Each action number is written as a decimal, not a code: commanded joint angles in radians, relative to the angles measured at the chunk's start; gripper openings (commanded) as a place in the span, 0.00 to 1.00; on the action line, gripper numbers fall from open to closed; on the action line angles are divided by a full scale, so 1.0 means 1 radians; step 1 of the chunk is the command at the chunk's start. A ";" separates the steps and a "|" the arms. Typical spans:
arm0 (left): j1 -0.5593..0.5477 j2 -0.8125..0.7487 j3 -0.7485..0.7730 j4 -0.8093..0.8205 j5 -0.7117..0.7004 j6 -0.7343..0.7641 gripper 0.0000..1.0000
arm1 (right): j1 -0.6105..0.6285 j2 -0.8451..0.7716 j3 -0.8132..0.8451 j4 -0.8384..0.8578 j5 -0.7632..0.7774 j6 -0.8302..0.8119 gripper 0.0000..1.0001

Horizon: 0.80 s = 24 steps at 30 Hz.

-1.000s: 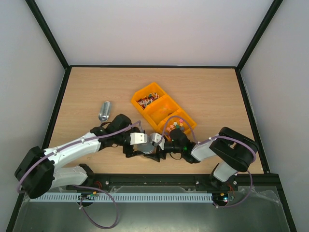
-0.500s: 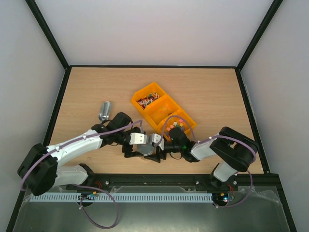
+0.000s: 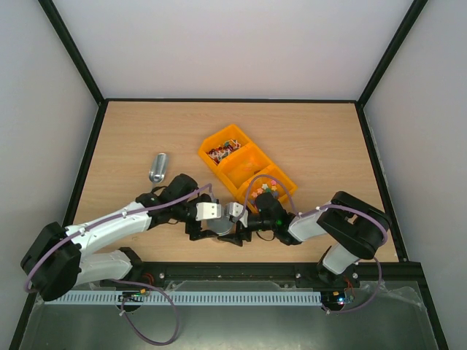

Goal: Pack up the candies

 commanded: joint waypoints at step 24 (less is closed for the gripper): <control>0.023 0.165 0.162 -0.103 0.171 0.235 0.74 | 0.022 0.023 0.036 -0.132 -0.055 -0.049 0.40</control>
